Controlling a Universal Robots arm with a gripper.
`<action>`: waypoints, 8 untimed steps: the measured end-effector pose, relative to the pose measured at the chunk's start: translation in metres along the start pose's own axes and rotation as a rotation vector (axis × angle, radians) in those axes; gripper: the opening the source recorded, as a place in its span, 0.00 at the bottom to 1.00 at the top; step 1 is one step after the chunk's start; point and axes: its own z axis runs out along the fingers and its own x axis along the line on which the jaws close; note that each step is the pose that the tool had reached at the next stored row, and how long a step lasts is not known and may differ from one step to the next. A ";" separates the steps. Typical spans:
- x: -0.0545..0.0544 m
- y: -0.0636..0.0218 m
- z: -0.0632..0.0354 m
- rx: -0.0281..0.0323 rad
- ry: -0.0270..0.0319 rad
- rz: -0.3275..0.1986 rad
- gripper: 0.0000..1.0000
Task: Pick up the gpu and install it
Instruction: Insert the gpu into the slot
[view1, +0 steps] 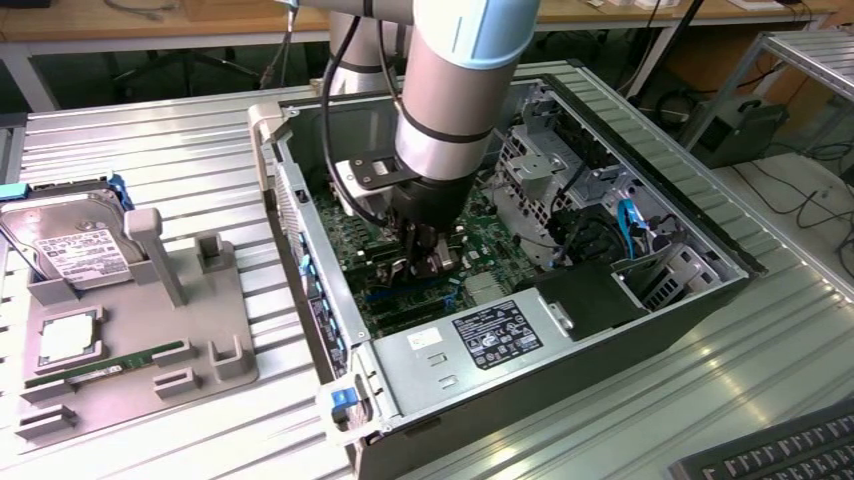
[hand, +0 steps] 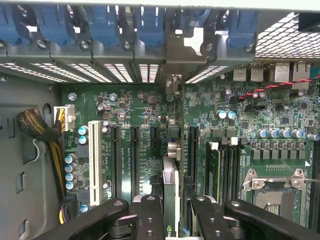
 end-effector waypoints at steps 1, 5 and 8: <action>-0.003 0.0000 0.0001 0.0000 0.0001 0.000 0.26; -0.006 0.0005 -0.0065 0.0001 -0.0001 0.000 0.40; -0.007 0.0005 -0.0263 0.0000 -0.0001 0.000 0.11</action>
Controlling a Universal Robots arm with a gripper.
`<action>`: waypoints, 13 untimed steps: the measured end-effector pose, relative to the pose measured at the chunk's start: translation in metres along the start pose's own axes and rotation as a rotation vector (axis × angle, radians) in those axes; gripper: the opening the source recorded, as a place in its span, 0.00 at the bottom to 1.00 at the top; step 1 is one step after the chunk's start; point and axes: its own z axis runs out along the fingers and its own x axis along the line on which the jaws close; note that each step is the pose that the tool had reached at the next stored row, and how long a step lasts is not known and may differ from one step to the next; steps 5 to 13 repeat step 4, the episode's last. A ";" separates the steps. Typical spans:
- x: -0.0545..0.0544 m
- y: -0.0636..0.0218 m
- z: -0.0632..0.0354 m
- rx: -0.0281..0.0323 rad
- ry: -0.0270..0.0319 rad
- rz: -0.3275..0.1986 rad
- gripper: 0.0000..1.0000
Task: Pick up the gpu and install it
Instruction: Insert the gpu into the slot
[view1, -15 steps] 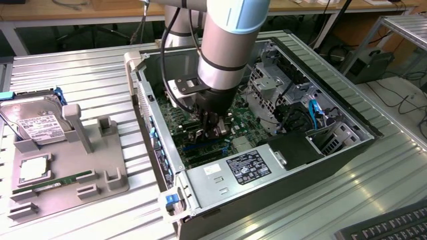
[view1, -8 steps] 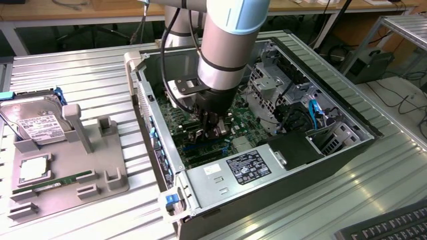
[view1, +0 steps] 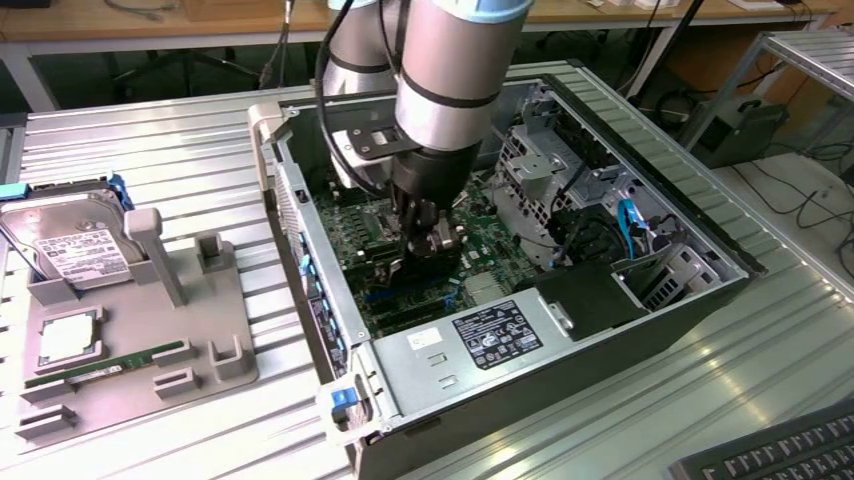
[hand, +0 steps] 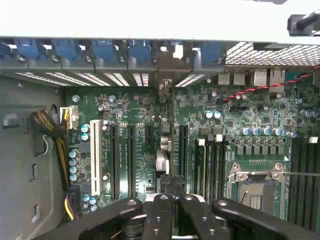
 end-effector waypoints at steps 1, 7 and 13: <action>0.000 0.0000 0.0000 0.0000 0.0000 0.000 0.11; -0.003 0.0087 -0.0110 0.0001 -0.0002 -0.001 0.11; -0.003 0.0087 -0.0110 0.0001 -0.0002 -0.001 0.11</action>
